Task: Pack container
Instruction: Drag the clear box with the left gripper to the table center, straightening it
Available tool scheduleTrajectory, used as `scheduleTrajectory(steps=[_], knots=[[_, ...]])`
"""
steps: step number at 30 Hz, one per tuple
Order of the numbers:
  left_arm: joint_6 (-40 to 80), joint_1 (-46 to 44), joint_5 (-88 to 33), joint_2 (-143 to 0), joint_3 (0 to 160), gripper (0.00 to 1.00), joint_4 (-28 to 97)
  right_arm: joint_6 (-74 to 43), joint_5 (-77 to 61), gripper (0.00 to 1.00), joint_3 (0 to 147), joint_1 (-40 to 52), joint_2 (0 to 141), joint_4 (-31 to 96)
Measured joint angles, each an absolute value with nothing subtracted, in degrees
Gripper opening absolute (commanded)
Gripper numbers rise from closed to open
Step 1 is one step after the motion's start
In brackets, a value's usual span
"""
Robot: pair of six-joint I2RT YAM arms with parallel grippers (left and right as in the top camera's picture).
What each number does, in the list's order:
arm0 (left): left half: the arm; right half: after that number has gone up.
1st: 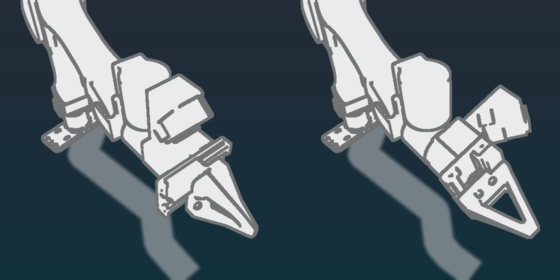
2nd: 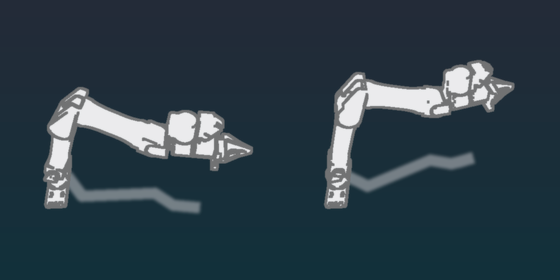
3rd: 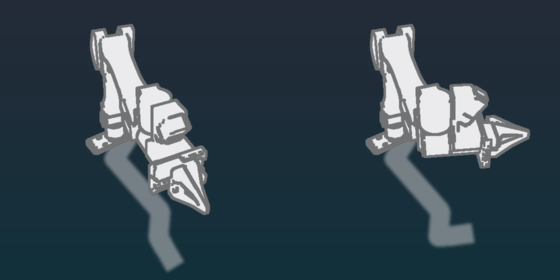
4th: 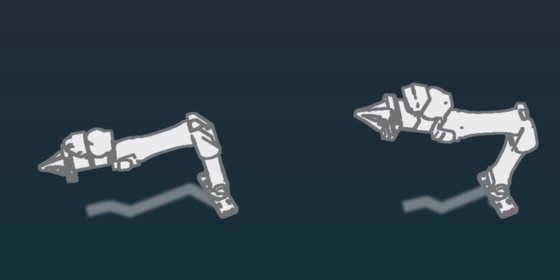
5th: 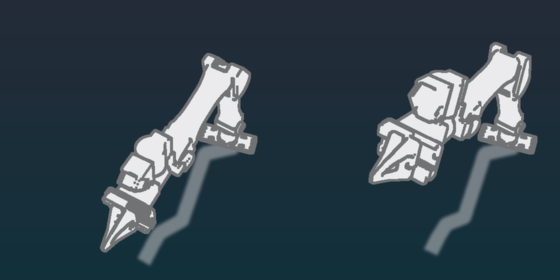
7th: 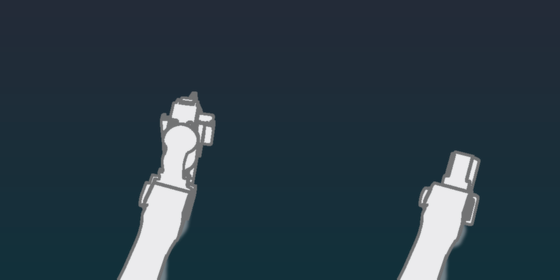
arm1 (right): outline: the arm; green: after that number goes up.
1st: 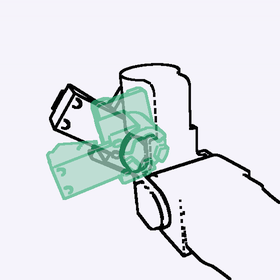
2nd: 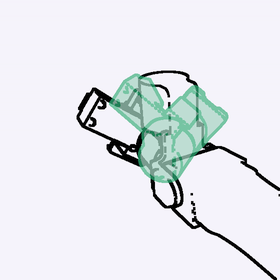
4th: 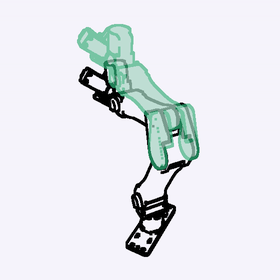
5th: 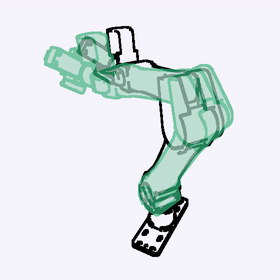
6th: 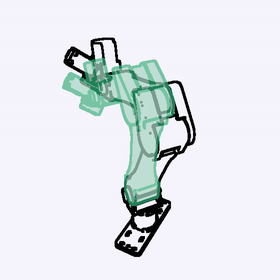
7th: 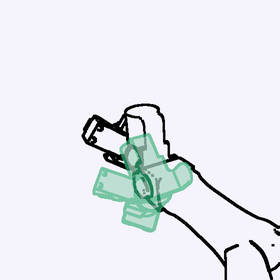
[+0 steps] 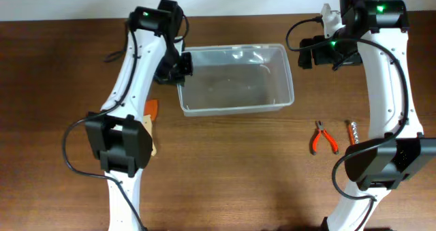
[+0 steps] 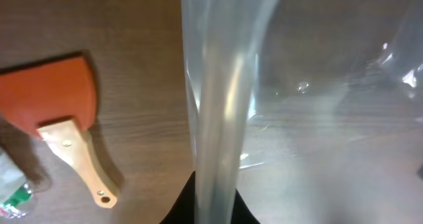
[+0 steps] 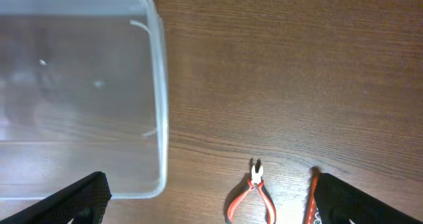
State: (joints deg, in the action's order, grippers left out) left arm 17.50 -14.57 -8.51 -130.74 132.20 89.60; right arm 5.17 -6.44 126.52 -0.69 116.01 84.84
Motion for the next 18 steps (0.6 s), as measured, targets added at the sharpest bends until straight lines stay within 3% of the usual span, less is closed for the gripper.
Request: scheduleTrajectory(steps=[18], knots=[[17.5, -14.9, -6.8, -130.8, 120.1, 0.05, 82.4, 5.2, -6.4, 0.99, 126.5, -0.7, 116.0, 84.8]])
